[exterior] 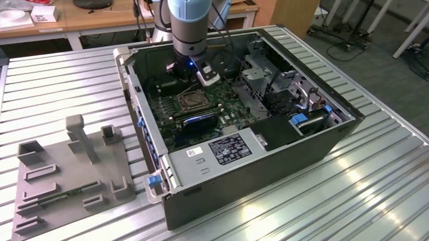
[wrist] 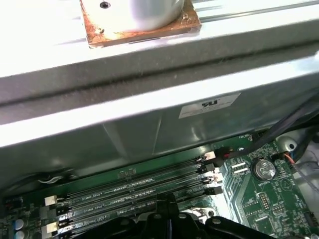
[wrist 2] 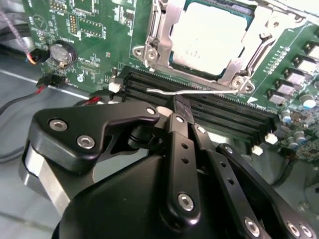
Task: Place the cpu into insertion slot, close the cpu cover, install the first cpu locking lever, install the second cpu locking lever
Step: 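Install the first cpu locking lever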
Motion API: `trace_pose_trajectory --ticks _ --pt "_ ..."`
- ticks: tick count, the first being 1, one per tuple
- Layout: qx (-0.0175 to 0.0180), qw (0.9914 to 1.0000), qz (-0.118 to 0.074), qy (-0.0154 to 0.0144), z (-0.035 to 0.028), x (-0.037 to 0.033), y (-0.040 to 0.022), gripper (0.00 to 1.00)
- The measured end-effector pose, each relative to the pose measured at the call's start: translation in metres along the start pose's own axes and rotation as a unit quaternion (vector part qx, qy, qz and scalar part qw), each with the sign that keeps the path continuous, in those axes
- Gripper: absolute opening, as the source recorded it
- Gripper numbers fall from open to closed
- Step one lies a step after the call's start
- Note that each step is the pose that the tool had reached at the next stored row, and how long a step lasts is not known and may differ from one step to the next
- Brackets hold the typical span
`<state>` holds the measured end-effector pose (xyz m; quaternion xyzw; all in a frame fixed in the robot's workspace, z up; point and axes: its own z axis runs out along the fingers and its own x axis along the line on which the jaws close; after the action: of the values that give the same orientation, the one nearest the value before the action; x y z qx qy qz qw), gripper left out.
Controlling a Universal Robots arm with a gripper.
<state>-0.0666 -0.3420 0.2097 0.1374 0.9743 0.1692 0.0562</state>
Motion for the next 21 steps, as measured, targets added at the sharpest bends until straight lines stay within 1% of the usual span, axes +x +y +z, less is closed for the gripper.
trace_pose_trajectory --ticks 4,8,12,16,18,21 --pt "0.0004 1.0 0.0 0.0001 -0.0083 -0.0006 0.0029 0.11" --pt "0.0 1.0 0.0 0.0 -0.0153 -0.001 0.0056 0.11" --pt "-0.0001 1.0 0.0 -0.0004 -0.0162 0.0003 0.0055 0.11" --pt "0.0003 1.0 -0.001 -0.0024 -0.0171 0.0063 0.004 0.11" --pt "0.0 0.99999 -0.001 -0.0033 -0.0169 0.0072 0.0037 0.11" --pt "-0.0006 0.99998 -0.002 -0.0057 -0.015 0.0077 0.0028 0.11"
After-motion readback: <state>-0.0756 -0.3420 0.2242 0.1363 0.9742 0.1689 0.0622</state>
